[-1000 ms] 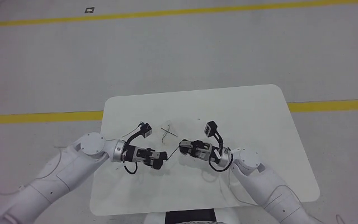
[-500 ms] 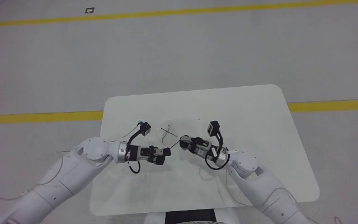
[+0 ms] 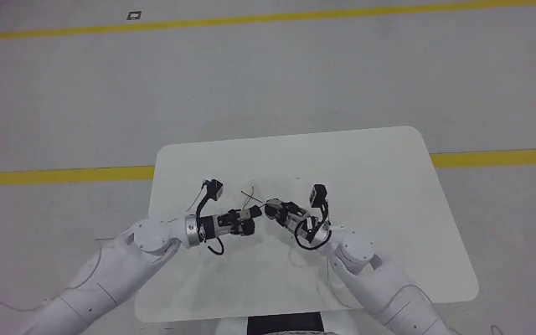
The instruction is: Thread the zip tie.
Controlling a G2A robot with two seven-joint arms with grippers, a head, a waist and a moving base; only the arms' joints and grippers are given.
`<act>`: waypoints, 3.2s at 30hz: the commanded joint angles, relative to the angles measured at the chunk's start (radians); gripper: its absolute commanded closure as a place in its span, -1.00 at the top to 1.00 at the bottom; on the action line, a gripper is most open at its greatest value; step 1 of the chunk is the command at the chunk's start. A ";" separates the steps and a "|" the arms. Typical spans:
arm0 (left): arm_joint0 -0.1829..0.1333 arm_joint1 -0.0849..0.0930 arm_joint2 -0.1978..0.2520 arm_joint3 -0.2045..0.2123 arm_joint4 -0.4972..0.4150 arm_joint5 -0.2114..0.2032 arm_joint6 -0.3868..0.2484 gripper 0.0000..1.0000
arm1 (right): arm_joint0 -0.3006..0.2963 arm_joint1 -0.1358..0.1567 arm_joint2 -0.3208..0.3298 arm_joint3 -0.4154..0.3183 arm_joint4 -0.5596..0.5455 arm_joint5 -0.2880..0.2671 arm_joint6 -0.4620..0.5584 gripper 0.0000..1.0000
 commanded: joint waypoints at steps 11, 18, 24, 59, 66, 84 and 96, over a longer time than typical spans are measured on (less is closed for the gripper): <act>0.035 -0.014 -0.034 0.001 -0.009 0.000 0.052 1.00 | -0.008 -0.004 -0.012 -0.044 -0.058 0.032 -0.056 -1.00; 0.087 -0.034 -0.087 -0.003 -0.019 0.000 0.066 1.00 | -0.022 -0.009 -0.013 -0.050 -0.042 0.042 -0.075 -1.00; 0.087 -0.034 -0.087 -0.003 -0.018 0.001 0.070 1.00 | -0.025 -0.010 -0.014 -0.052 -0.040 0.041 -0.078 -1.00; 0.143 -0.057 -0.133 -0.029 0.022 0.033 0.071 -0.58 | -0.088 -0.010 0.022 -0.107 -0.141 0.048 -0.097 -1.00; 0.151 -0.061 -0.144 -0.033 0.029 0.031 0.068 -0.70 | -0.094 -0.010 0.025 -0.117 -0.157 0.047 -0.082 -1.00; 0.179 -0.067 -0.175 -0.039 0.038 0.043 0.054 -1.00 | -0.107 -0.010 0.032 -0.135 -0.177 0.031 -0.038 -1.00; 0.213 -0.055 -0.242 -0.034 0.000 0.000 -0.042 -1.00 | -0.099 -0.003 0.079 -0.112 -0.138 0.004 0.038 1.00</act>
